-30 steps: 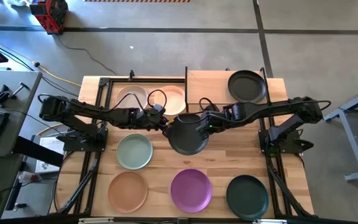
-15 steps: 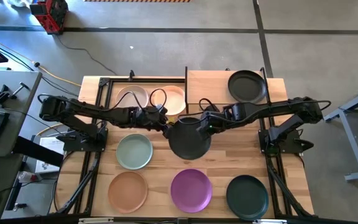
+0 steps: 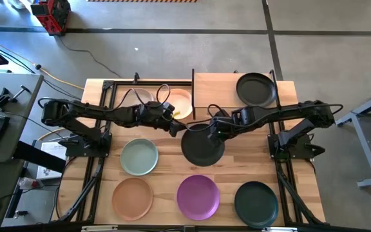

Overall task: Place and stack plates onto a shelf
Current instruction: Stack the top black plate on top of the black plate on the shelf, then stack the violet plate on top of the black plate on the shelf

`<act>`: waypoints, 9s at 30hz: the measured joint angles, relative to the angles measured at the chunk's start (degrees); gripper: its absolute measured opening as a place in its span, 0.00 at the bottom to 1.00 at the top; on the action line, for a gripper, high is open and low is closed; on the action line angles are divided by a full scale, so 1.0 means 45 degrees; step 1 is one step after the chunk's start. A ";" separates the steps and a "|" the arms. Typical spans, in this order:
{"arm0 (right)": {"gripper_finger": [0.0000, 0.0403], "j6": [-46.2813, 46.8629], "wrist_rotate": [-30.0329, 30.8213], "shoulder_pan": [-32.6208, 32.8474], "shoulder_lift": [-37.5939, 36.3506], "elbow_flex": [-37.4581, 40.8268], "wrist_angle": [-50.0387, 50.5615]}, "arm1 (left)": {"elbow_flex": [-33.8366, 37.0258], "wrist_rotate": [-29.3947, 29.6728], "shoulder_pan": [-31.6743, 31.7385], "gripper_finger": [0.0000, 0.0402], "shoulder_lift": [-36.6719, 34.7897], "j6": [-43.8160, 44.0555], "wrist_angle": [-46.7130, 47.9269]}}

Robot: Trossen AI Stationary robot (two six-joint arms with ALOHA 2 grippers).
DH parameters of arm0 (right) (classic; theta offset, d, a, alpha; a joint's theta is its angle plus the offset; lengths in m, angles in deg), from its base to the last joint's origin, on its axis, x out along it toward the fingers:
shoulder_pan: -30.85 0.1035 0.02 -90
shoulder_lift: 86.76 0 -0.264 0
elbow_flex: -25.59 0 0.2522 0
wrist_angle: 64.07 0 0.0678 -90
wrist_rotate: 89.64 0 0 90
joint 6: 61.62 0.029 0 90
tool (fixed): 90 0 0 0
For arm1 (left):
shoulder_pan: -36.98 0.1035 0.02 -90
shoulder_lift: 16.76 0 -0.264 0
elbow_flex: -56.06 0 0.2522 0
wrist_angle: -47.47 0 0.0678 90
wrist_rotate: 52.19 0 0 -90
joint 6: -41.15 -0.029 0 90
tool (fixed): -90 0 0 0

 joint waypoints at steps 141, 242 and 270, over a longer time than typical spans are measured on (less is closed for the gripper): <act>0.00 0.5367 0.1387 -1.1278 -1.0734 0.6465 -0.0300 | 0.0010 -0.2740 0.3507 0.23 -0.3123 -0.7651 0.2553; 0.30 0.2709 -0.4534 -0.5828 -1.0675 0.6455 -0.8161 | 0.0005 -0.2735 0.3502 0.23 -0.3123 -0.6912 0.2548; 0.30 0.3669 -0.2192 0.1370 -0.3266 0.6455 -1.4351 | 0.0005 -0.2735 0.3487 0.23 -0.3002 -0.6912 0.2399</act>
